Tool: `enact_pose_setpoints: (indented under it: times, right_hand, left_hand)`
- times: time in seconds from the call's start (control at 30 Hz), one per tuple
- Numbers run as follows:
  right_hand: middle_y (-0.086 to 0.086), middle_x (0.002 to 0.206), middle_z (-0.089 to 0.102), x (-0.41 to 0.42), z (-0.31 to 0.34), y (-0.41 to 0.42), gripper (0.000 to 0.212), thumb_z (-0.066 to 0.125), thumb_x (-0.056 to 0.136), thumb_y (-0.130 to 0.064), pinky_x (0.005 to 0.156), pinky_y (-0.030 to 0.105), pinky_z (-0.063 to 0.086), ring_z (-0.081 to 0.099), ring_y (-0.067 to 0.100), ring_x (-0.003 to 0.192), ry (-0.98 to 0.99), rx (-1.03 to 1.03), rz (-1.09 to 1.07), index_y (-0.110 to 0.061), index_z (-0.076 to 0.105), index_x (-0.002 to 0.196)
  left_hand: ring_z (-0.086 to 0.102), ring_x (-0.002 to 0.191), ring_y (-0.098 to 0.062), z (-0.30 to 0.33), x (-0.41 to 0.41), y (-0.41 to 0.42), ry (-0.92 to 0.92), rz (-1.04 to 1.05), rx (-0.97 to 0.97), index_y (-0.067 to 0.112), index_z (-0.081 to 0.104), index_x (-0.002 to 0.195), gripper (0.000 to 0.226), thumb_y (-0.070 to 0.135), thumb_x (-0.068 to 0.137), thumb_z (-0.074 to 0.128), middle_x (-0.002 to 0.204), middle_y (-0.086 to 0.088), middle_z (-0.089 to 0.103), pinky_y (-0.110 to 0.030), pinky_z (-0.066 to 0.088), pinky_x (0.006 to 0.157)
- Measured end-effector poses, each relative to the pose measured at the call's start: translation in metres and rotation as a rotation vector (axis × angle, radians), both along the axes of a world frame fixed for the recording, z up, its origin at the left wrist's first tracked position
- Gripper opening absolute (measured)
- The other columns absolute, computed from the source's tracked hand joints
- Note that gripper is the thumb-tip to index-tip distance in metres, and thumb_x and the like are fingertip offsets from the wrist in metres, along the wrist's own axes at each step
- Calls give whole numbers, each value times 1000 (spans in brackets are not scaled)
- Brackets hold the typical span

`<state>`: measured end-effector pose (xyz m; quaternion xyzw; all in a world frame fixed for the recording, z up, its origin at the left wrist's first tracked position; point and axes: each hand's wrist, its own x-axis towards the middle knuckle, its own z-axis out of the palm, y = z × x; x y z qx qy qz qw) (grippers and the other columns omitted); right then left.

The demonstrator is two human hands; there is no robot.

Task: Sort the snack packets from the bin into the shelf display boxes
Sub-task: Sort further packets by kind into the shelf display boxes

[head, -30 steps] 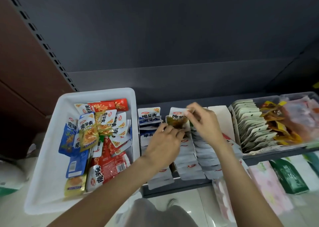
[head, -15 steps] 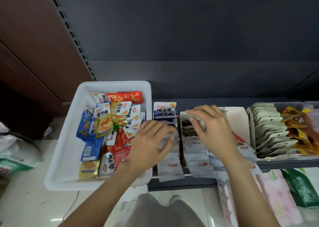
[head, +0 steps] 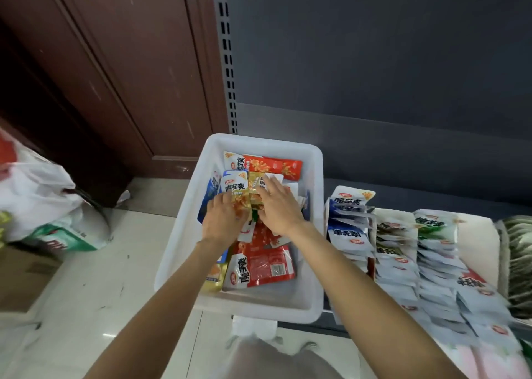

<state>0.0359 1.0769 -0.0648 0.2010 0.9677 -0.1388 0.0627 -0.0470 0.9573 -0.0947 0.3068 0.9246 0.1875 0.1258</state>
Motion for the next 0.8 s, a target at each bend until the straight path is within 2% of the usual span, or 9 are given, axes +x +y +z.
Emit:
enact_pose_setpoints:
  times: [0.1,0.2,0.3,0.4,0.47,0.53,0.6,0.7,0.8]
  right_hand:
    - [9,159,-3,-8,-21,5,69,50,96,-24,119,46,5,-6,27,146,-133,2,-35,-16,10,151]
    - [7,160,-2,0,-33,4,72,52,95,-26,119,43,8,-1,26,146,-148,-8,-48,-19,7,152]
    - [4,159,5,7,-32,0,71,52,94,-32,116,45,18,7,25,145,-135,-19,-73,-22,11,152]
    - [3,157,16,11,-21,-5,66,49,94,-39,113,44,24,16,27,141,-127,-88,-89,-24,17,150]
    - [3,154,24,11,-7,-8,66,51,94,-40,113,42,26,21,25,140,38,-325,-212,-23,19,150]
    - [2,152,25,13,12,-14,72,56,93,-37,113,41,28,25,19,140,283,-593,-338,-25,14,150]
    - [-4,152,22,20,37,-19,79,61,90,-33,112,40,32,25,14,140,448,-707,-349,-31,9,150]
    - [-16,142,29,43,80,-17,81,67,85,-33,101,29,41,37,5,129,618,-759,-368,-37,15,147]
    - [-15,126,54,78,119,0,63,72,79,-25,82,21,52,57,0,106,712,-847,-388,-37,41,132]
  left_hand:
    - [25,139,-31,-12,-8,13,5,-12,-131,7,14,148,76,45,93,51,151,-15,27,-40,27,112]
    - [30,135,-33,-20,-15,17,6,-11,-203,8,7,148,88,47,88,58,146,-18,31,-41,29,110]
    - [41,125,-34,-14,-16,17,-74,35,-113,17,4,149,99,38,80,72,137,-19,35,-39,37,103]
    - [58,112,-30,-2,-13,12,-133,62,88,23,18,146,84,25,81,72,131,-11,51,-39,49,91]
    - [64,103,-24,10,-9,2,-279,71,262,24,32,140,73,23,79,73,117,-2,64,-37,51,88]
    - [67,95,-16,25,-2,-13,-537,74,473,30,40,135,74,15,74,79,103,6,68,-40,53,88]
    - [68,91,-16,48,4,-28,-693,27,638,33,45,132,74,9,71,80,98,7,69,-45,57,80]
    - [66,100,-15,91,9,-39,-682,-163,727,29,47,134,72,5,73,77,111,9,67,-31,57,79]
    - [62,108,-11,128,17,-34,-638,-346,730,28,47,134,70,5,74,75,122,16,61,-29,54,84]
